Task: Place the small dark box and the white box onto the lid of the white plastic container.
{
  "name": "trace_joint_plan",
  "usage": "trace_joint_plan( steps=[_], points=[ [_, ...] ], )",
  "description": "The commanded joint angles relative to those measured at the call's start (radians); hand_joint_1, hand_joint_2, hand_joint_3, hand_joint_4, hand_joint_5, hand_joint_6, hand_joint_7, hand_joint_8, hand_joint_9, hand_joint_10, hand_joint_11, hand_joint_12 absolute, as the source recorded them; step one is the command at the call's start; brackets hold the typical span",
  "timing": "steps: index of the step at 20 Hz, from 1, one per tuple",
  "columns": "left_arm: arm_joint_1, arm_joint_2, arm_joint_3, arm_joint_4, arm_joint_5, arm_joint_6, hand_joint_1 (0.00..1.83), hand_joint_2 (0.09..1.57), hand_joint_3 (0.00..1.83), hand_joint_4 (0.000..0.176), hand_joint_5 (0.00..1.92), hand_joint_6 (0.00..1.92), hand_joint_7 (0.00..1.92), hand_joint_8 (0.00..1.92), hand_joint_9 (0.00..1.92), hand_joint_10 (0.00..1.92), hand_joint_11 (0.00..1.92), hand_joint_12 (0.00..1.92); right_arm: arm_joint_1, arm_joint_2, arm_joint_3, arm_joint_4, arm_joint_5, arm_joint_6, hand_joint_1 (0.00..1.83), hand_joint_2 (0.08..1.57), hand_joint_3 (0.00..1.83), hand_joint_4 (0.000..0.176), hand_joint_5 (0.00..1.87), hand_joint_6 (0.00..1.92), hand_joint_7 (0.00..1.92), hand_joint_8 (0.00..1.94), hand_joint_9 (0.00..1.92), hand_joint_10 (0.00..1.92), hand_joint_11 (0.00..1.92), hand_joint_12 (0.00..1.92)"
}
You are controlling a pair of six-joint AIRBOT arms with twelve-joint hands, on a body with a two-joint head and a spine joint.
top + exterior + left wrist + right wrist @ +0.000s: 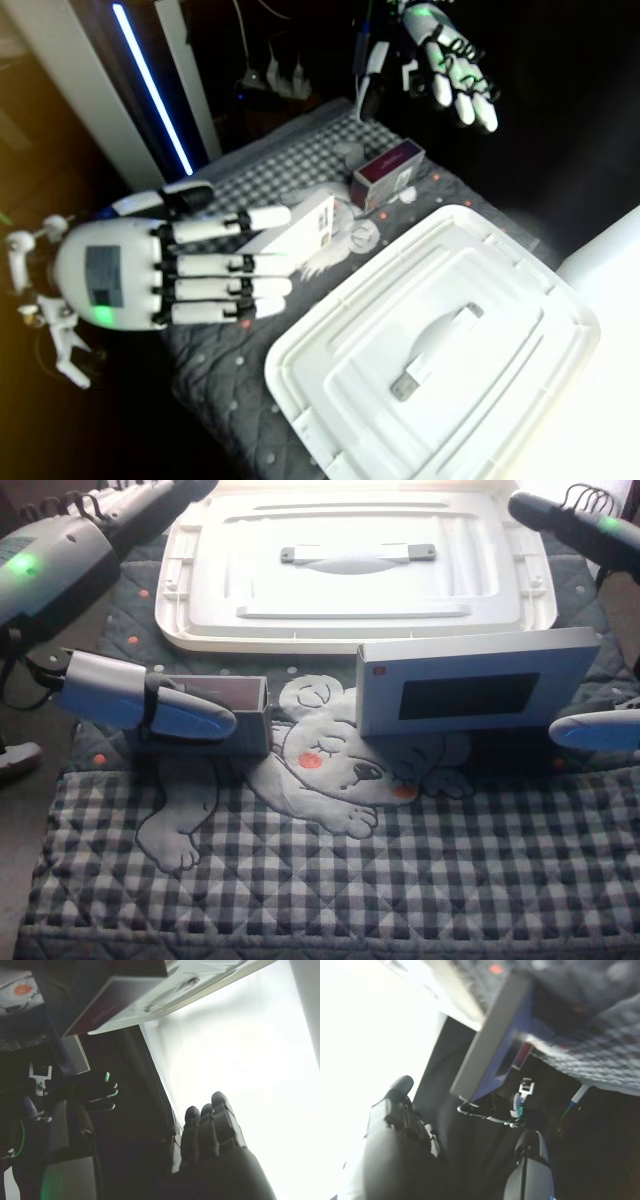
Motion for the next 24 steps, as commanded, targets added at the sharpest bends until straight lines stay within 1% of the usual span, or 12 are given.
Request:
trace_joint_plan(
  steps=[1, 3, 6, 9, 11, 16, 17, 18, 20, 21, 23, 24],
  points=[
    [-0.014, -0.002, 0.003, -0.009, -0.108, -0.004, 0.73, 0.64, 0.04, 0.001, 0.0, 0.0, 0.06, 0.0, 0.12, 0.02, 0.0, 0.43, 0.011, 0.007, 0.007, 0.039, 0.105, 0.004, 0.79, 0.47, 0.19, 0.154, 0.03, 0.0, 0.07, 0.0, 0.02, 0.0, 0.01, 0.04],
    [-0.014, -0.011, 0.01, -0.009, -0.092, -0.004, 0.6, 0.7, 0.03, 0.01, 0.0, 0.0, 0.08, 0.0, 0.12, 0.01, 0.0, 0.48, 0.02, 0.002, 0.012, 0.031, 0.089, 0.004, 0.8, 0.49, 0.1, 0.159, 0.03, 0.0, 0.07, 0.0, 0.01, 0.0, 0.0, 0.13],
    [-0.014, -0.017, 0.017, -0.008, -0.049, -0.004, 0.58, 0.73, 0.01, 0.006, 0.0, 0.0, 0.07, 0.0, 0.12, 0.0, 0.0, 0.52, 0.064, -0.019, 0.026, -0.005, 0.036, 0.004, 0.83, 0.51, 0.05, 0.118, 0.04, 0.0, 0.06, 0.0, 0.0, 0.0, 0.0, 0.06],
    [-0.014, -0.031, 0.033, -0.008, 0.005, -0.004, 0.67, 0.7, 0.0, 0.02, 0.01, 0.0, 0.09, 0.01, 0.14, 0.01, 0.0, 0.53, 0.103, -0.044, 0.042, -0.045, -0.017, 0.004, 0.85, 0.57, 0.0, 0.143, 0.07, 0.0, 0.1, 0.0, 0.05, 0.0, 0.0, 0.22],
    [-0.014, -0.051, 0.051, -0.008, 0.043, -0.004, 0.71, 0.68, 0.0, 0.023, 0.03, 0.01, 0.08, 0.0, 0.13, 0.0, 0.0, 0.48, 0.108, -0.057, 0.053, -0.054, -0.041, 0.004, 0.87, 0.6, 0.01, 0.117, 0.07, 0.0, 0.1, 0.0, 0.04, 0.0, 0.0, 0.21],
    [-0.016, -0.086, 0.084, -0.003, 0.139, -0.005, 0.72, 0.73, 0.02, 0.0, 0.02, 0.0, 0.1, 0.0, 0.14, 0.0, 0.0, 0.48, 0.128, -0.073, 0.072, -0.105, -0.123, 0.008, 0.85, 0.59, 0.0, 0.151, 0.1, 0.01, 0.13, 0.01, 0.07, 0.01, 0.0, 0.0],
    [-0.016, -0.091, 0.088, -0.003, 0.151, -0.005, 0.72, 0.74, 0.02, 0.002, 0.0, 0.0, 0.07, 0.0, 0.09, 0.01, 0.0, 0.35, 0.131, -0.075, 0.073, -0.106, -0.126, 0.008, 0.83, 0.59, 0.0, 0.15, 0.1, 0.01, 0.13, 0.01, 0.08, 0.01, 0.0, 0.0],
    [-0.016, -0.098, 0.093, 0.0, 0.165, -0.005, 0.72, 0.73, 0.01, 0.023, 0.0, 0.0, 0.01, 0.0, 0.03, 0.0, 0.0, 0.38, 0.132, -0.077, 0.074, -0.107, -0.128, 0.008, 0.82, 0.59, 0.0, 0.145, 0.09, 0.0, 0.14, 0.01, 0.09, 0.02, 0.01, 0.0],
    [-0.016, -0.11, 0.104, 0.006, 0.195, -0.005, 0.72, 0.73, 0.01, 0.023, 0.0, 0.0, 0.0, 0.0, 0.02, 0.0, 0.0, 0.52, 0.132, -0.078, 0.075, -0.107, -0.133, 0.008, 0.88, 0.6, 0.0, 0.16, 0.12, 0.0, 0.18, 0.0, 0.13, 0.01, 0.04, 0.03],
    [-0.017, -0.115, 0.109, 0.009, 0.213, -0.005, 0.72, 0.72, 0.0, 0.028, 0.0, 0.0, 0.02, 0.0, 0.06, 0.01, 0.0, 0.47, 0.132, -0.081, 0.075, -0.107, -0.135, 0.009, 0.88, 0.61, 0.0, 0.135, 0.16, 0.02, 0.21, 0.01, 0.18, 0.0, 0.01, 0.23],
    [-0.018, -0.126, 0.119, 0.014, 0.235, -0.005, 0.69, 0.72, 0.0, 0.048, 0.07, 0.01, 0.14, 0.01, 0.16, 0.02, 0.0, 0.46, 0.132, -0.082, 0.075, -0.111, -0.134, 0.01, 0.99, 0.66, 0.0, 0.023, 0.42, 0.01, 0.45, 0.01, 0.44, 0.02, 0.01, 0.93],
    [-0.018, -0.129, 0.123, 0.017, 0.235, -0.009, 0.85, 0.79, 0.01, 0.03, 0.21, 0.02, 0.34, 0.02, 0.34, 0.03, 0.0, 0.66, 0.132, -0.083, 0.075, -0.113, -0.134, 0.01, 1.15, 0.74, 0.01, 0.0, 0.66, 0.04, 0.76, 0.04, 0.77, 0.08, 0.39, 0.99]
  ],
)
